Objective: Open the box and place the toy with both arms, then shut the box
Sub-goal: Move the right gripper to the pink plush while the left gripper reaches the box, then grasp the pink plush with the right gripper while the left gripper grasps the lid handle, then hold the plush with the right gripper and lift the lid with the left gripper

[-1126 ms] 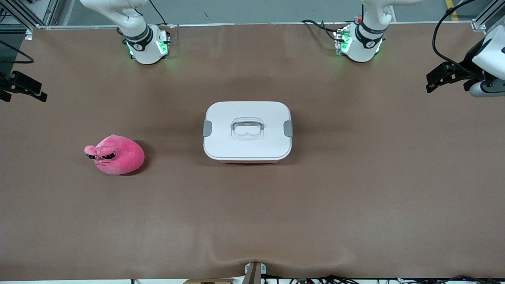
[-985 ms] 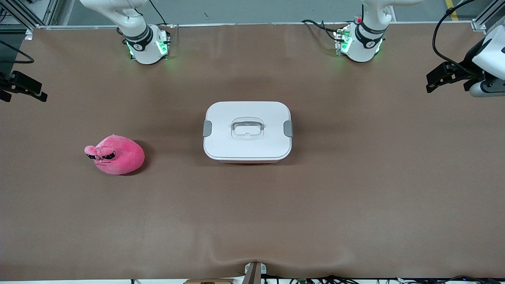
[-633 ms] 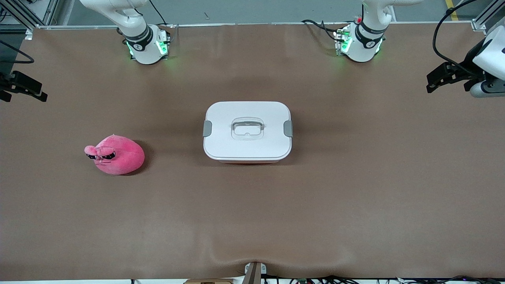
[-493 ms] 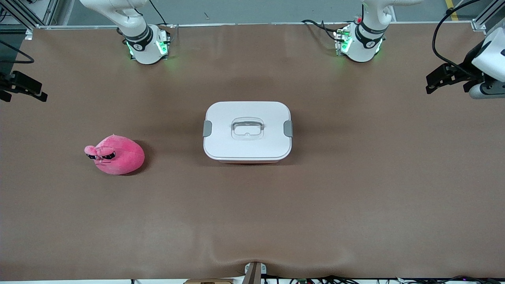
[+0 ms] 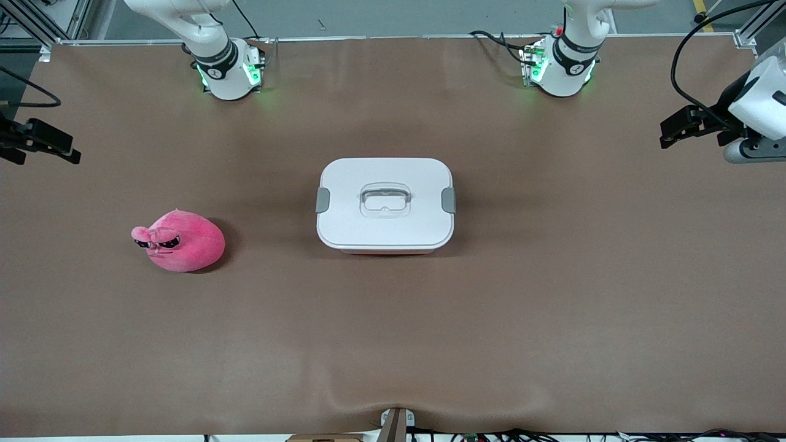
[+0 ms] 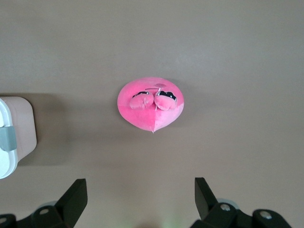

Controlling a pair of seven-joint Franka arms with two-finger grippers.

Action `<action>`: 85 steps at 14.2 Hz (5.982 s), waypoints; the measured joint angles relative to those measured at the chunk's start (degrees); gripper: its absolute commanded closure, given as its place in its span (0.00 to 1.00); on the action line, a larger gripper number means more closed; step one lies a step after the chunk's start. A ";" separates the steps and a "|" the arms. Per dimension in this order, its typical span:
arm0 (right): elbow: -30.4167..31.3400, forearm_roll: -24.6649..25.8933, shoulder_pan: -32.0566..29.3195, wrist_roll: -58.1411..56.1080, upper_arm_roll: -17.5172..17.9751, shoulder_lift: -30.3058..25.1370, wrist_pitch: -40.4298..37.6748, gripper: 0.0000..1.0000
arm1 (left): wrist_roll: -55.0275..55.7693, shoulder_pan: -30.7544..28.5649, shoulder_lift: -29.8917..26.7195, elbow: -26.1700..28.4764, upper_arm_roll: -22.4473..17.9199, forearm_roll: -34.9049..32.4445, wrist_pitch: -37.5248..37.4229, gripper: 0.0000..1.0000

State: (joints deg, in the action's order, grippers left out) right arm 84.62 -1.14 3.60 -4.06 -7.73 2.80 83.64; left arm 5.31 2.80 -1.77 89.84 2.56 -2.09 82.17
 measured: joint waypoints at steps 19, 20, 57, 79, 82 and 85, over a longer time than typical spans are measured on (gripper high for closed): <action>18.78 -0.02 3.07 -1.21 0.20 13.96 28.93 0.09 | 56.05 0.70 8.28 4.04 22.22 6.48 11.15 0.00; 19.70 -0.02 3.07 -1.29 0.18 13.96 29.11 0.09 | 59.00 0.74 8.28 4.96 23.60 6.48 12.52 0.00; 14.64 -0.34 3.93 -8.39 0.10 9.28 23.67 1.00 | 151.99 25.81 36.79 -3.77 29.33 -26.55 35.68 0.26; 13.54 -2.46 6.39 -10.08 0.33 8.09 21.24 1.00 | 152.20 25.83 37.95 -4.95 29.13 -28.33 36.94 1.00; 13.54 -2.46 6.39 -10.08 0.30 8.09 21.23 1.00 | 152.19 25.88 37.22 -5.21 29.34 -28.48 36.75 1.00; 13.51 -2.46 6.39 -10.08 0.28 8.08 21.24 1.00 | 151.91 25.91 35.72 -5.25 29.73 -28.50 36.14 1.00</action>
State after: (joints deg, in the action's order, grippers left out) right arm 98.13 -3.60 9.99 -14.15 -7.45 10.88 104.88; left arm 157.22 28.71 33.95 84.59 32.29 -30.59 118.31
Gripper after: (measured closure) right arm 0.965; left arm 0.930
